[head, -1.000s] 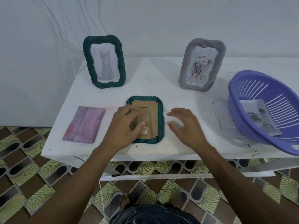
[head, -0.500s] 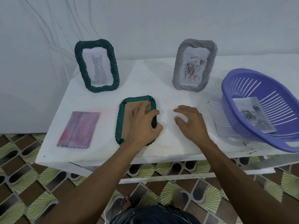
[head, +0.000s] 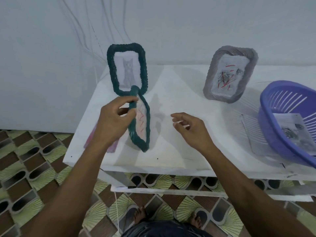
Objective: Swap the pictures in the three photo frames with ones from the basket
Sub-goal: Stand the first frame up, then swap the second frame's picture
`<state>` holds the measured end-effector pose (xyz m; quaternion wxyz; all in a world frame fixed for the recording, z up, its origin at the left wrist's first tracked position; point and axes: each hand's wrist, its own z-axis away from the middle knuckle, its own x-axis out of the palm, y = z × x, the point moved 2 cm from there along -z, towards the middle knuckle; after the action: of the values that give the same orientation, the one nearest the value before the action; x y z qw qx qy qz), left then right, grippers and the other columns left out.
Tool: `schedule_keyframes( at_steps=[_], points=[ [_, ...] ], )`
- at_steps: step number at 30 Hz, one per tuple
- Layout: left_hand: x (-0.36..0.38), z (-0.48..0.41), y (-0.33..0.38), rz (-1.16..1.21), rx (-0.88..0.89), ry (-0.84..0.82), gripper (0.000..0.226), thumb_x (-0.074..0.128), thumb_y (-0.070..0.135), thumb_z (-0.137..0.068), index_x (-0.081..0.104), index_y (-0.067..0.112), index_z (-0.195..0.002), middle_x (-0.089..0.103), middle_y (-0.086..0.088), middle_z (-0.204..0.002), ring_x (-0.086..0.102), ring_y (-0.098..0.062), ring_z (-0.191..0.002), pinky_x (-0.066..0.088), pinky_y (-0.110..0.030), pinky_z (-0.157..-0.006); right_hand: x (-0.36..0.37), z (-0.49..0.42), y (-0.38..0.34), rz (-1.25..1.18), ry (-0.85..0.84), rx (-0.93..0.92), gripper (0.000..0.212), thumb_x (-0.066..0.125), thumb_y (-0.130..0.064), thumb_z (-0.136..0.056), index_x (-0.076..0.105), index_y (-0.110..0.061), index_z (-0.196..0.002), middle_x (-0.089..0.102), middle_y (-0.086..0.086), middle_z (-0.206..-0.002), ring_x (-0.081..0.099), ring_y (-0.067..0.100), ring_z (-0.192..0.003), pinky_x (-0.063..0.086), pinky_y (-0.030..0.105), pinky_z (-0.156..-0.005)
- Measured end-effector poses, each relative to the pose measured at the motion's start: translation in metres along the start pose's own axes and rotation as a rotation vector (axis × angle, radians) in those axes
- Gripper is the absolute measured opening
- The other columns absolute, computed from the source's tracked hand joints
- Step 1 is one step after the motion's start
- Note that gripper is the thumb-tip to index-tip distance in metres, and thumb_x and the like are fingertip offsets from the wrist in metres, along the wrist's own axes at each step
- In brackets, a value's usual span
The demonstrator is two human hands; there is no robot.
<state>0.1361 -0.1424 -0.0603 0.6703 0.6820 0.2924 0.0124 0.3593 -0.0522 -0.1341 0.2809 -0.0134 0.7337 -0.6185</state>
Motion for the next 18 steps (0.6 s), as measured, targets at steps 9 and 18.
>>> schedule_keyframes(
  at_steps=[9, 18],
  points=[
    [0.041, 0.015, -0.038, 0.470, -0.246, 0.013, 0.034, 0.056, -0.001, -0.093, 0.065, 0.017, -0.120, 0.073, -0.005, -0.108, 0.070, -0.024, -0.100, 0.059, -0.039, -0.081, -0.002, -0.006, -0.002, -0.024, 0.083, 0.125, 0.031, 0.070, -0.017, -0.087, 0.067, -0.026, -0.116, 0.064, -0.011, -0.121, 0.065, 0.003, -0.089, 0.054, 0.015, -0.075],
    [0.064, -0.001, -0.065, -0.325, 0.106, -0.209, 0.041, 0.065, 0.015, -0.089, 0.059, 0.020, -0.130, 0.053, 0.005, -0.124, 0.039, -0.008, -0.118, 0.032, -0.027, -0.107, -0.024, -0.005, 0.024, 0.426, 0.158, 0.032, 0.030, 0.069, -0.026, -0.087, 0.067, -0.026, -0.117, 0.064, -0.005, -0.122, 0.051, 0.016, -0.109, 0.039, 0.027, -0.094]
  ],
)
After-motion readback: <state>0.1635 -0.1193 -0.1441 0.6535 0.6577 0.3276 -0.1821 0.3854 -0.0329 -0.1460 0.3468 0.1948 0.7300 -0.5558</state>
